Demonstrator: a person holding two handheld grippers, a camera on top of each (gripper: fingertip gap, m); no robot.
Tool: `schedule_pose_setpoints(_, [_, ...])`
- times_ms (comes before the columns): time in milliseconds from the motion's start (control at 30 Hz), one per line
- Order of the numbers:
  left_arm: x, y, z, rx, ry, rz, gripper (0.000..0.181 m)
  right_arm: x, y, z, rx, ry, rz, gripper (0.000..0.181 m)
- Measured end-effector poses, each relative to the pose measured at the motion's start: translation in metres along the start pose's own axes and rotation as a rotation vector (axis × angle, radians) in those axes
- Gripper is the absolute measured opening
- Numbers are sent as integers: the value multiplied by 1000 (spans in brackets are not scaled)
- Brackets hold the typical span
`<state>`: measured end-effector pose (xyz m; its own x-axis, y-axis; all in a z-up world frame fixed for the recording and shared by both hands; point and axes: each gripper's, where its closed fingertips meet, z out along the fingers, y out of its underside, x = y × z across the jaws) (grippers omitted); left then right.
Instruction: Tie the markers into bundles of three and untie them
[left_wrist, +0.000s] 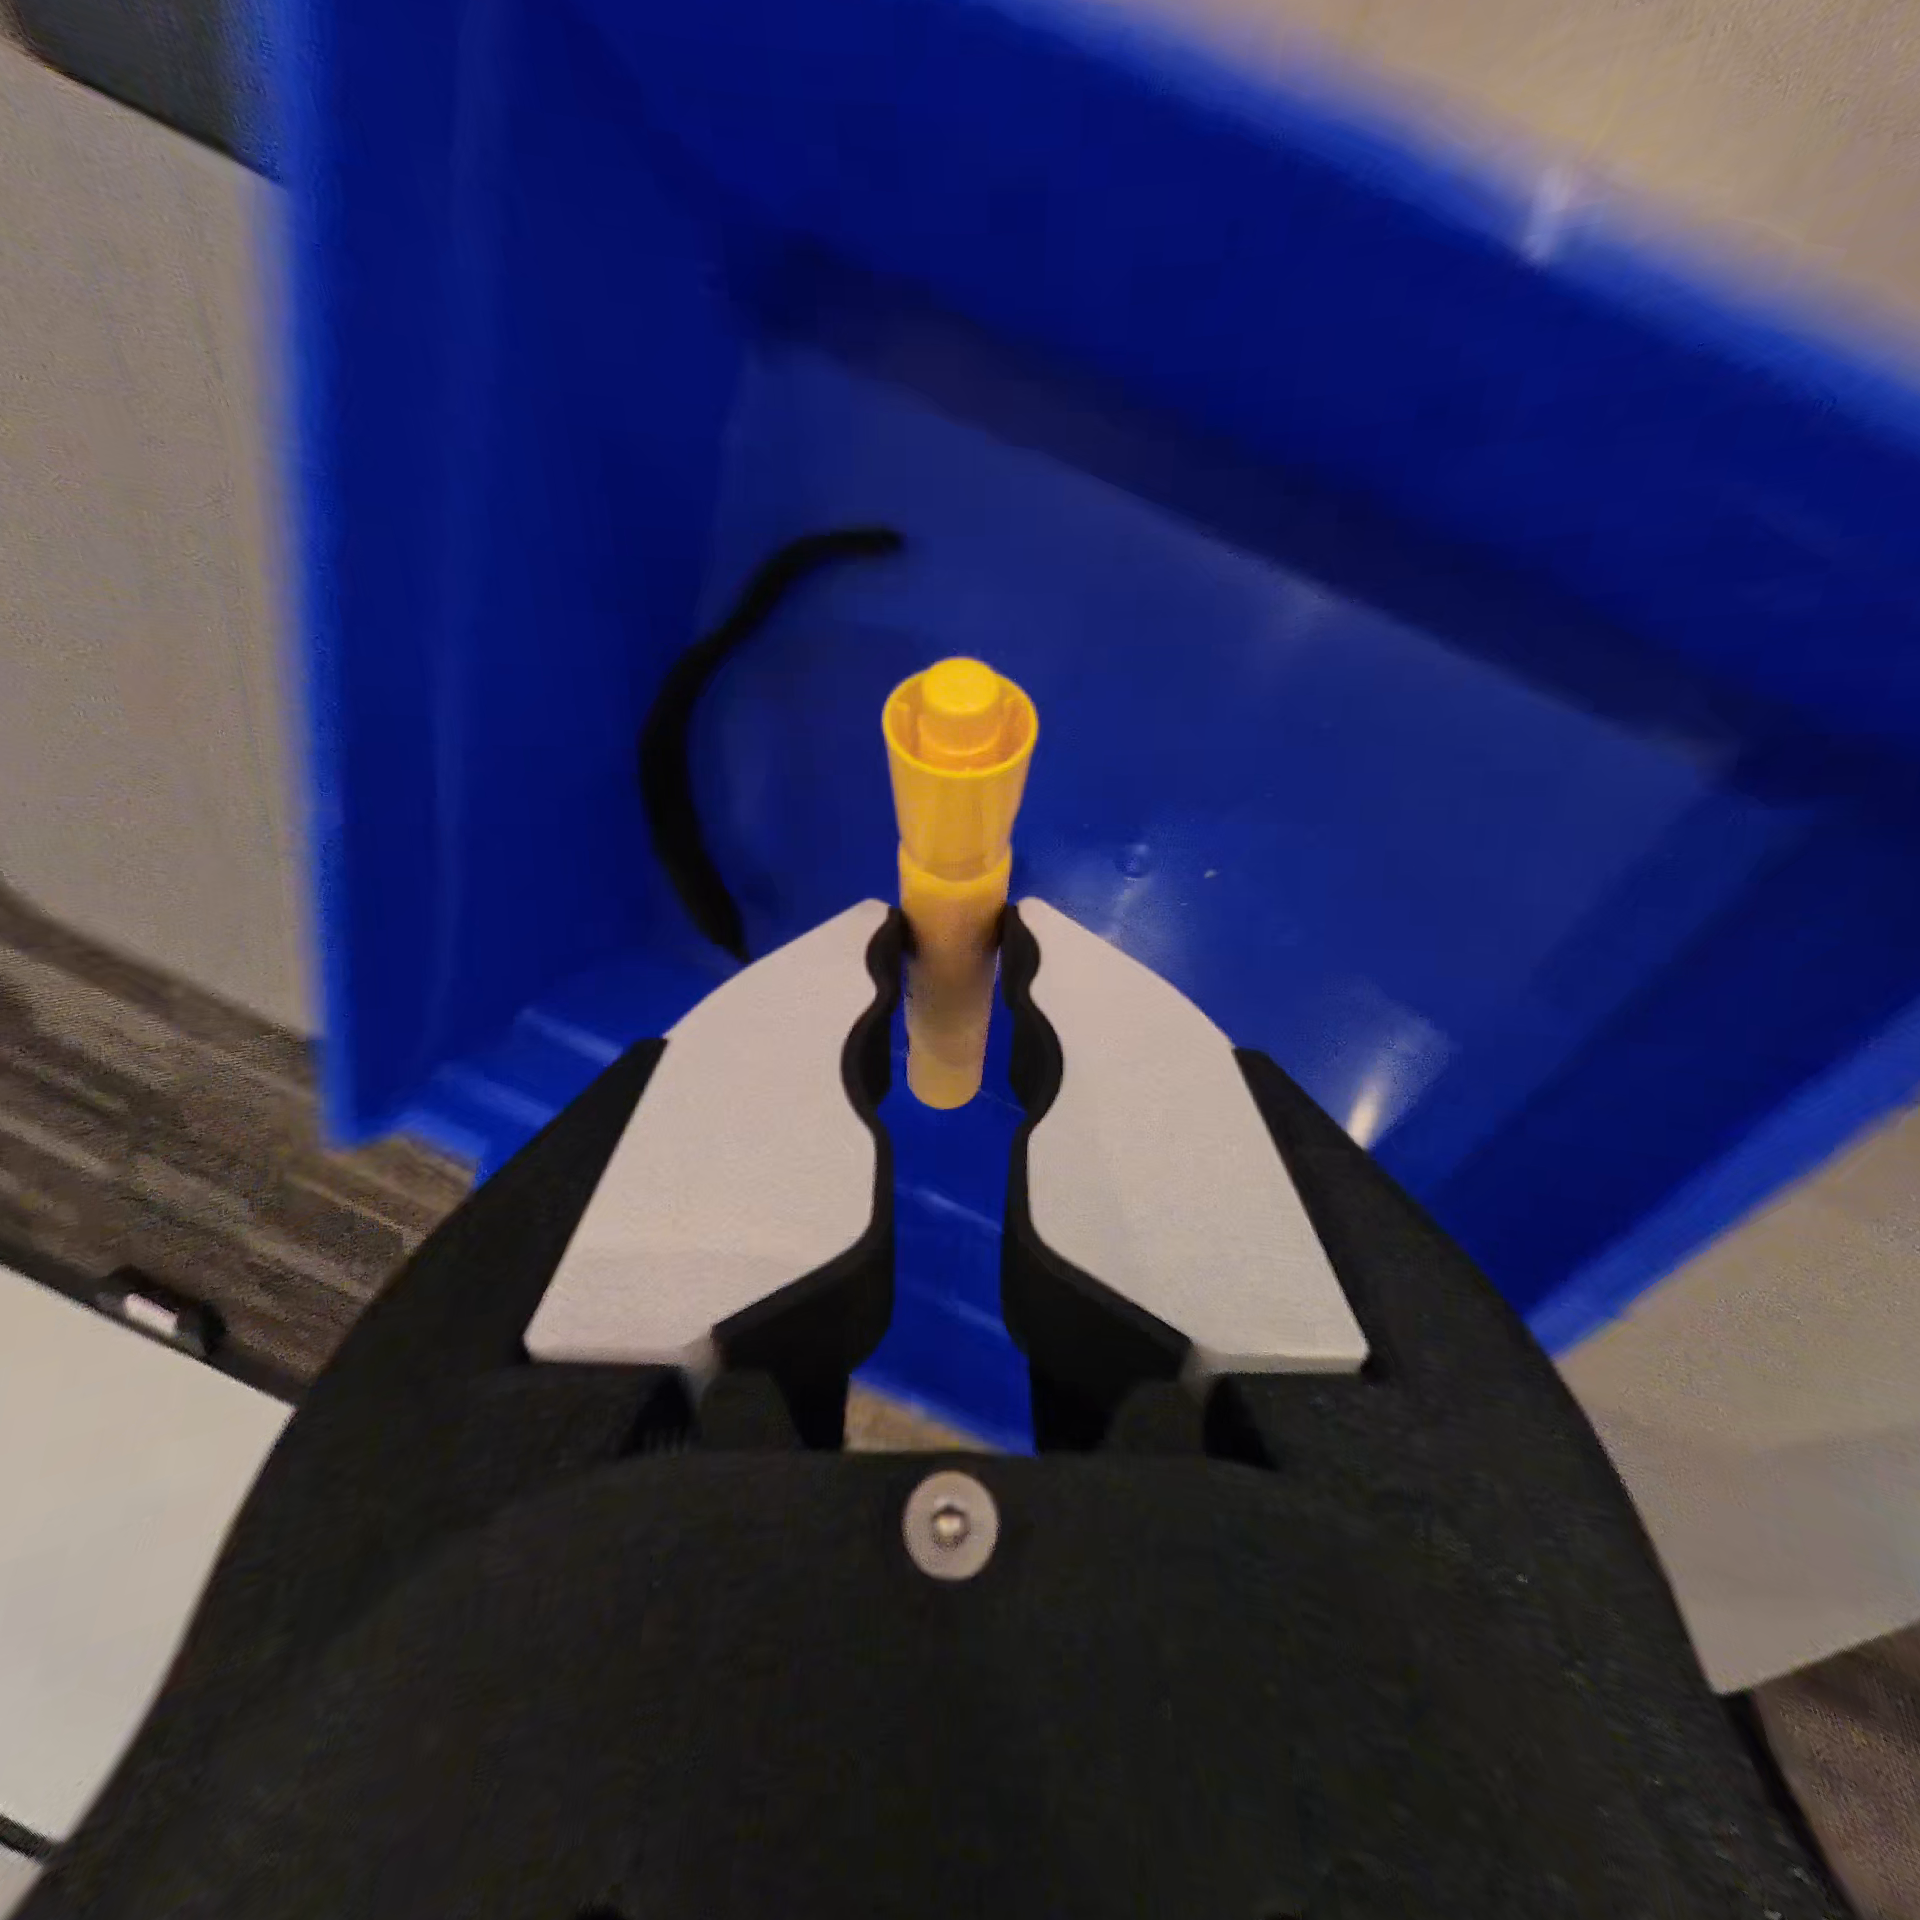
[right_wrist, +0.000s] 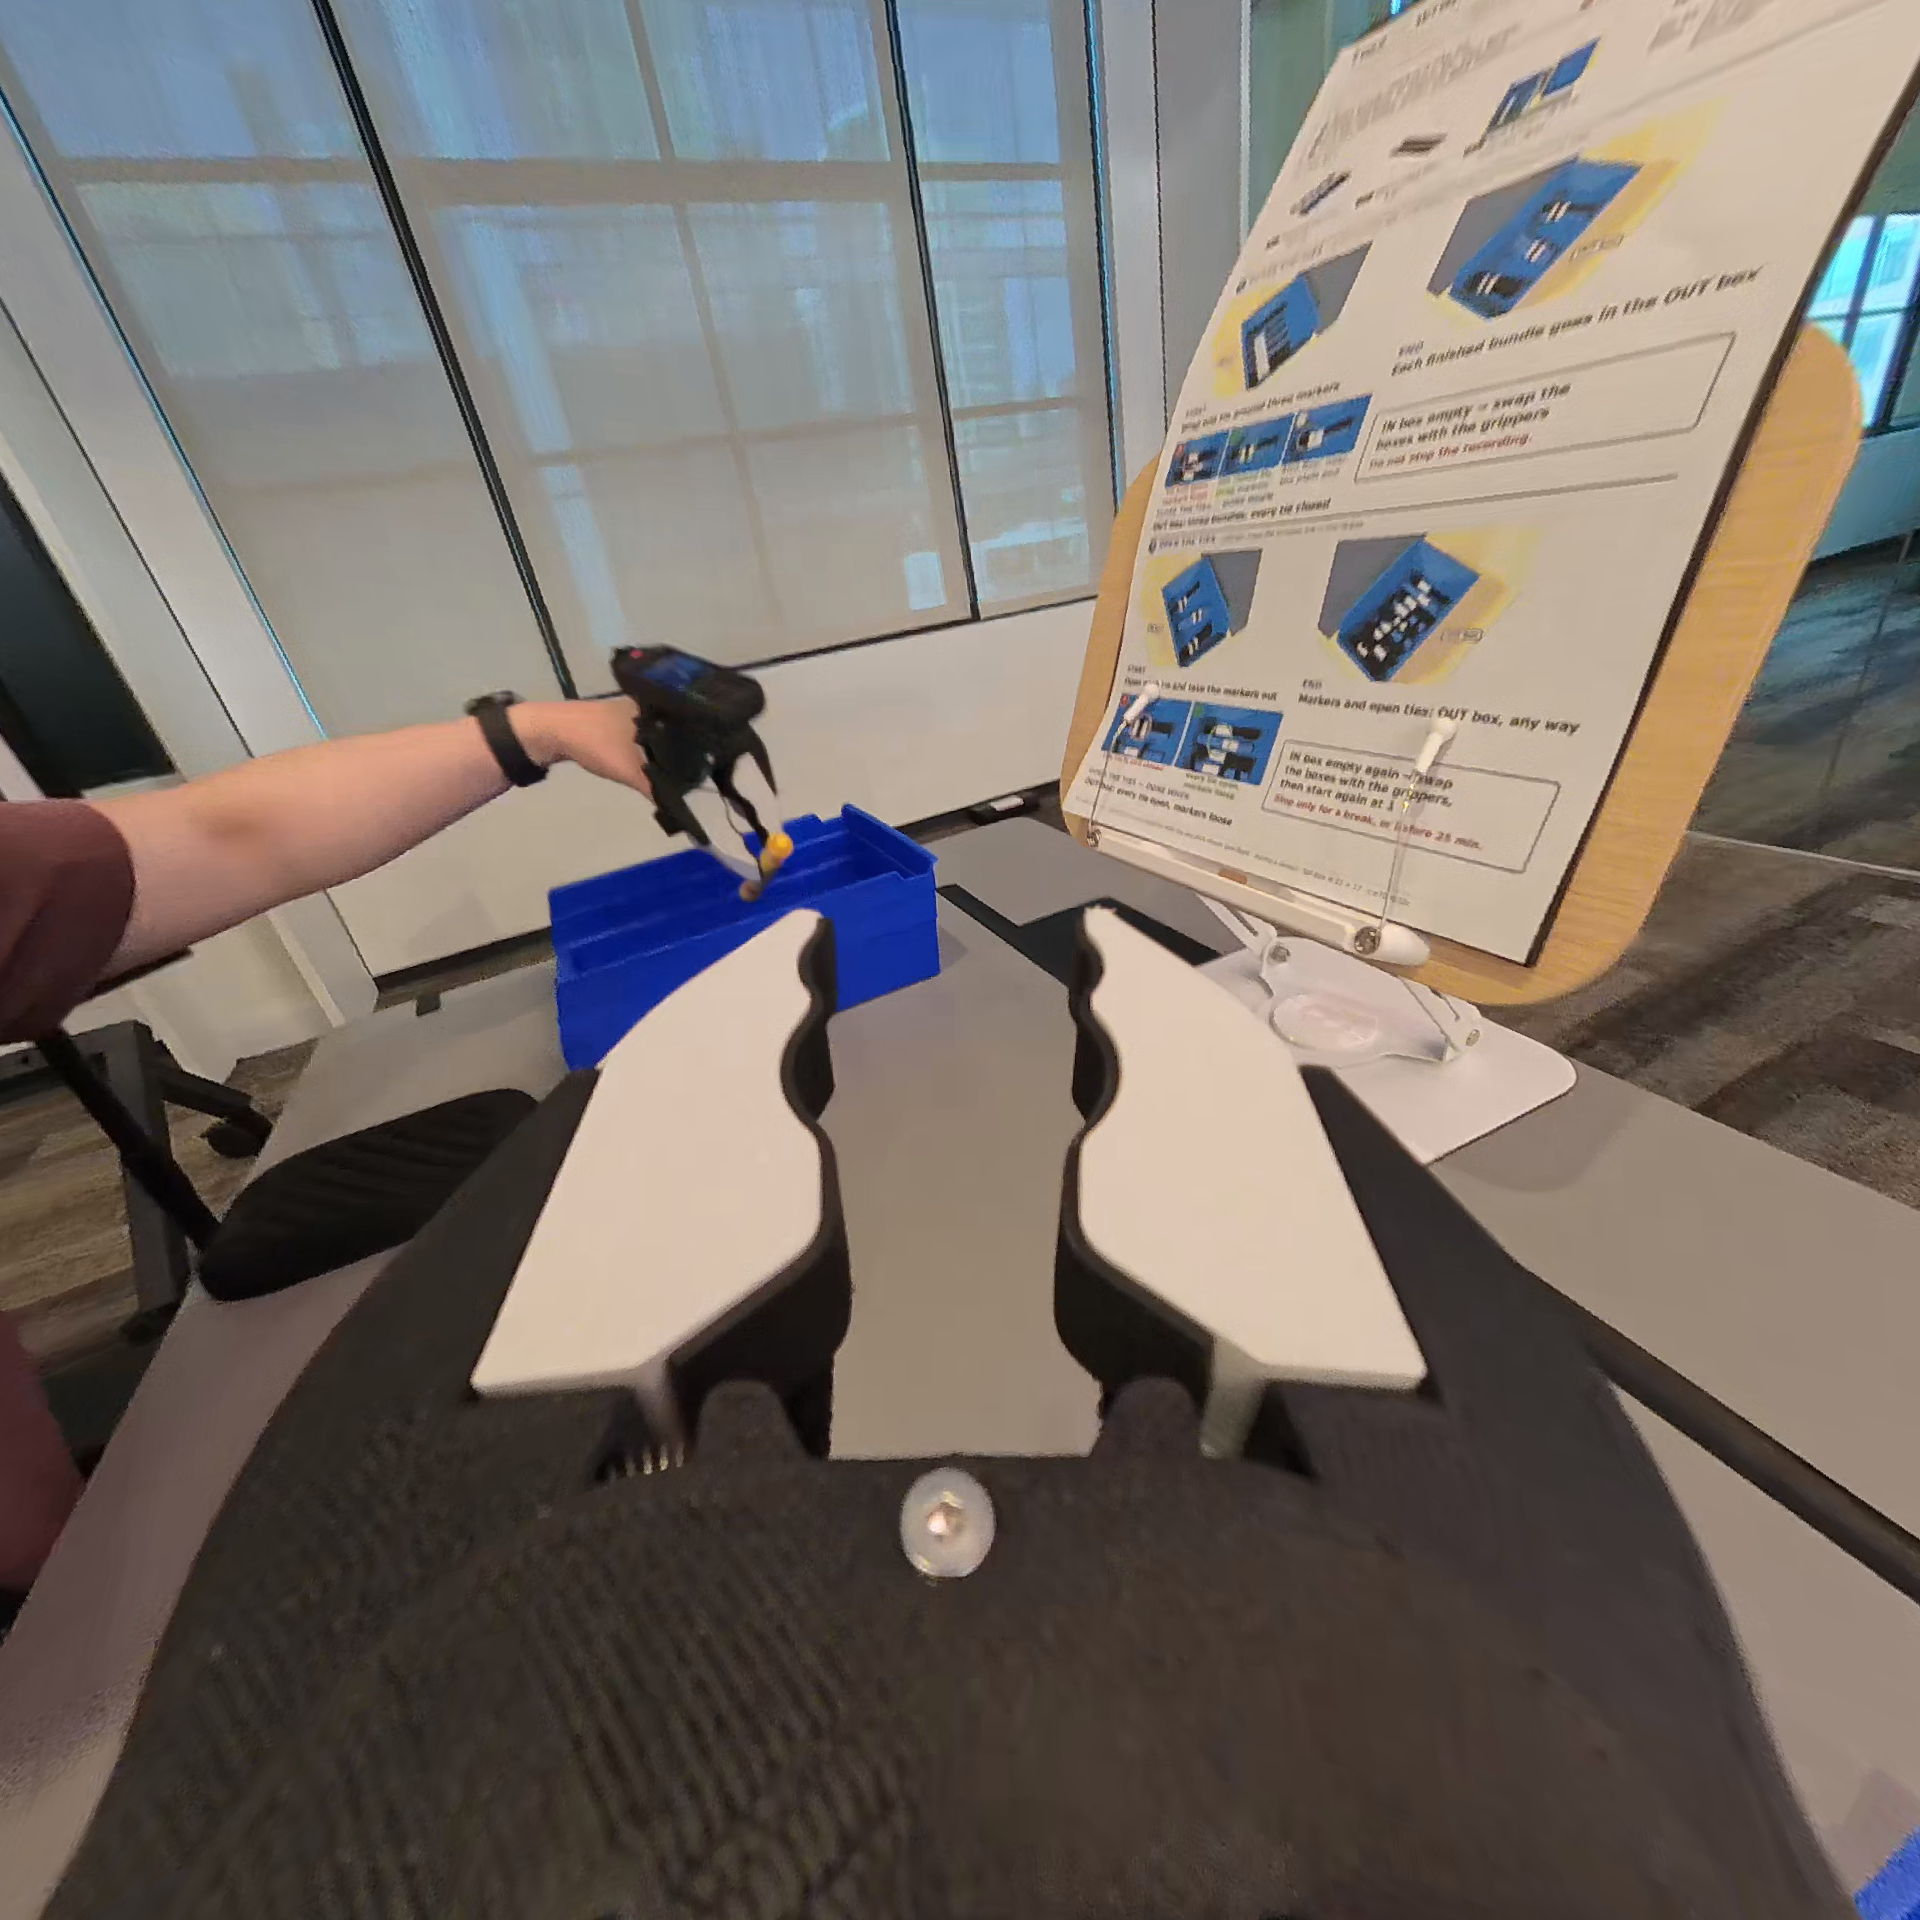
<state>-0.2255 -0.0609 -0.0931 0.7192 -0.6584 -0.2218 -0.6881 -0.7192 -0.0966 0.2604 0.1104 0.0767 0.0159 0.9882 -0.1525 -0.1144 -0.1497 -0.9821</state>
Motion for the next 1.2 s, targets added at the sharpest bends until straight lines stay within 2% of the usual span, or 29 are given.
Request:
schedule_pose_setpoints(100, [27,-45,-86,109,-118,-63,18,-4,-9,-4,36,-13,2,44])
schedule_pose_setpoints(167, [81,-87,-125,164,-119,-23,18,-9,-14,-5,51,-28,-4,44])
schedule_pose_setpoints(233, [150,-129,-135,215,-69,57,18,-15,-19,-5,61,-40,-15,44])
schedule_pose_setpoints(300, [216,-155,-116,168,29,109,18,-21,-22,-6,68,-55,-28,44])
schedule_pose_setpoints(367, [261,-173,-81,112,73,178,18,-28,-27,-7,81,-76,-34,44])
schedule_pose_setpoints(467, [291,-184,-24,-21,79,245,18,-35,-34,-11,112,-101,-37,44])
schedule_pose_setpoints(567, [307,-189,11,-94,136,222,18,-39,-40,-16,138,-114,-34,44])
schedule_pose_setpoints(767, [297,-195,38,-157,55,241,18,-43,-45,-20,163,-142,-27,44])
schedule_pose_setpoints(900, [292,-207,42,-133,73,200,18,-43,-47,-22,170,-149,-26,44])
schedule_pose_setpoints(967, [292,-208,37,-121,97,183,35,-41,-47,-24,175,-142,-22,44])
schedule_pose_setpoints(1067, [275,-213,7,21,87,132,37,-36,-46,-27,180,-133,-13,44])
schedule_pose_setpoints(1133, [228,-208,-30,151,-49,85,38,-33,-47,-29,185,-123,-10,44])
schedule_pose_setpoints(1200, [164,-189,-74,277,-209,5,47,-30,-47,-31,189,-114,-7,44])
